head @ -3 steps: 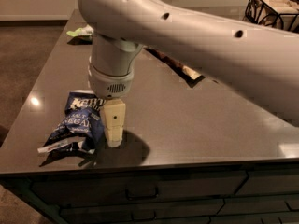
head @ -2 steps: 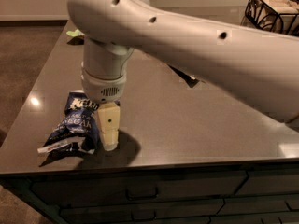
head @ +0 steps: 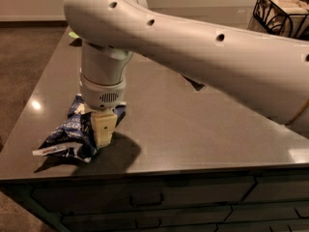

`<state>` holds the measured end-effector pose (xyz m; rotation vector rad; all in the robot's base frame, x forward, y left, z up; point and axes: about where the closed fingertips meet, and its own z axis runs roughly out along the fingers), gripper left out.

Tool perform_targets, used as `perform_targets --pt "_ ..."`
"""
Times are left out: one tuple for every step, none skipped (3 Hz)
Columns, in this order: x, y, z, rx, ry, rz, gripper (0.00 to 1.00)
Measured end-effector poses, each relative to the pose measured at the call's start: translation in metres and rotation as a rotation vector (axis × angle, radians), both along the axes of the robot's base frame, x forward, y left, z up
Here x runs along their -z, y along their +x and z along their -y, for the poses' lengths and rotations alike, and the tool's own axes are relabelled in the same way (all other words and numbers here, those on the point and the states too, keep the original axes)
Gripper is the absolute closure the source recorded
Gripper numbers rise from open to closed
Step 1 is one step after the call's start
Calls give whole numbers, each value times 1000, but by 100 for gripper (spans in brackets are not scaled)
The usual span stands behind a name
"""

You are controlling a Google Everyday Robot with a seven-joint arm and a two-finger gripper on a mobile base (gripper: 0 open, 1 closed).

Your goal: Pick blue chip bag

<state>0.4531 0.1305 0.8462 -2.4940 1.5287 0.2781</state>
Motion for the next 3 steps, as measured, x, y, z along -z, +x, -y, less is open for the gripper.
perform_targets --pt "-2 -1 -1 -4 7 -7 64" --pt "-16 4 1 14 47 -16 87" --pt "-50 23 17 59 125 -35 100"
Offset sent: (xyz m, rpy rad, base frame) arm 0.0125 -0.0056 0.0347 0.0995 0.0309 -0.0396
